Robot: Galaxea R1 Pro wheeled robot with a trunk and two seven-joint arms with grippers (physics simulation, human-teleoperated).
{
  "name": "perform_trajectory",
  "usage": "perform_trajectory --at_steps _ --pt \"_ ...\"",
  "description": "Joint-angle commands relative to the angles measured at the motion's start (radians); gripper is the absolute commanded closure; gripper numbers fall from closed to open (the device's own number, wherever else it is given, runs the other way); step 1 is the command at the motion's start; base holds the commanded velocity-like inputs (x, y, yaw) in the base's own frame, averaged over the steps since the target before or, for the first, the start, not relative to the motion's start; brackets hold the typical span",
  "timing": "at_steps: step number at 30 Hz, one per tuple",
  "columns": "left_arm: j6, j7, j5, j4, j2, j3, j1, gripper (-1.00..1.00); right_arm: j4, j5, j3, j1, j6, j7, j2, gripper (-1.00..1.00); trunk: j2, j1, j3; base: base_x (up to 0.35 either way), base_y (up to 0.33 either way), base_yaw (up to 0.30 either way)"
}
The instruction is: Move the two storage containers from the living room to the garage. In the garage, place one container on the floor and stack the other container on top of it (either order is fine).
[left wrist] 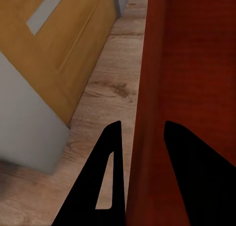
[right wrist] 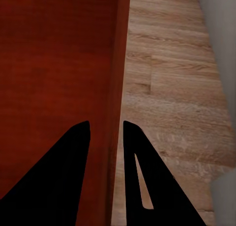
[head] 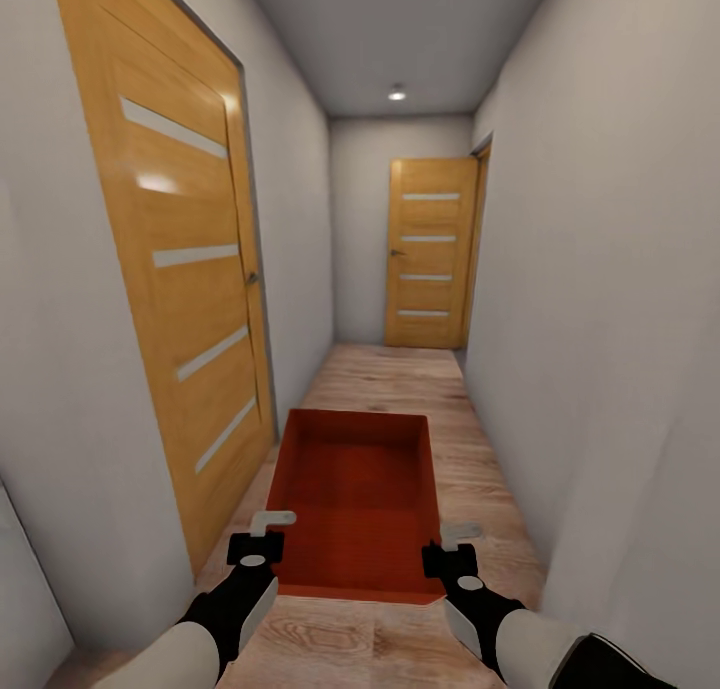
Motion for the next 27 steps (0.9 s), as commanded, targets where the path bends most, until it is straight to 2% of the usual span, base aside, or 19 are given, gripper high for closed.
perform_trajectory --at_steps 1,16,27 --pt "0.005 0.007 0.081 -0.006 -0.007 0.013 -0.001 1.00 0.002 -0.023 0.002 -0.001 -0.007 -0.048 0.000 1.00 -0.001 0.000 -0.001 0.321 0.000 0.000" --pt "0.005 0.007 0.081 -0.006 -0.007 0.013 -0.001 1.00 0.002 -0.023 0.002 -0.001 -0.007 -0.048 0.000 1.00 -0.001 0.000 -0.001 0.321 0.041 -0.005" --pt "0.006 0.007 0.082 -0.006 -0.007 0.013 -0.002 1.00 0.002 -0.023 0.002 -0.001 -0.007 -0.048 0.002 1.00 -0.001 0.000 -0.001 0.321 0.095 -0.240"
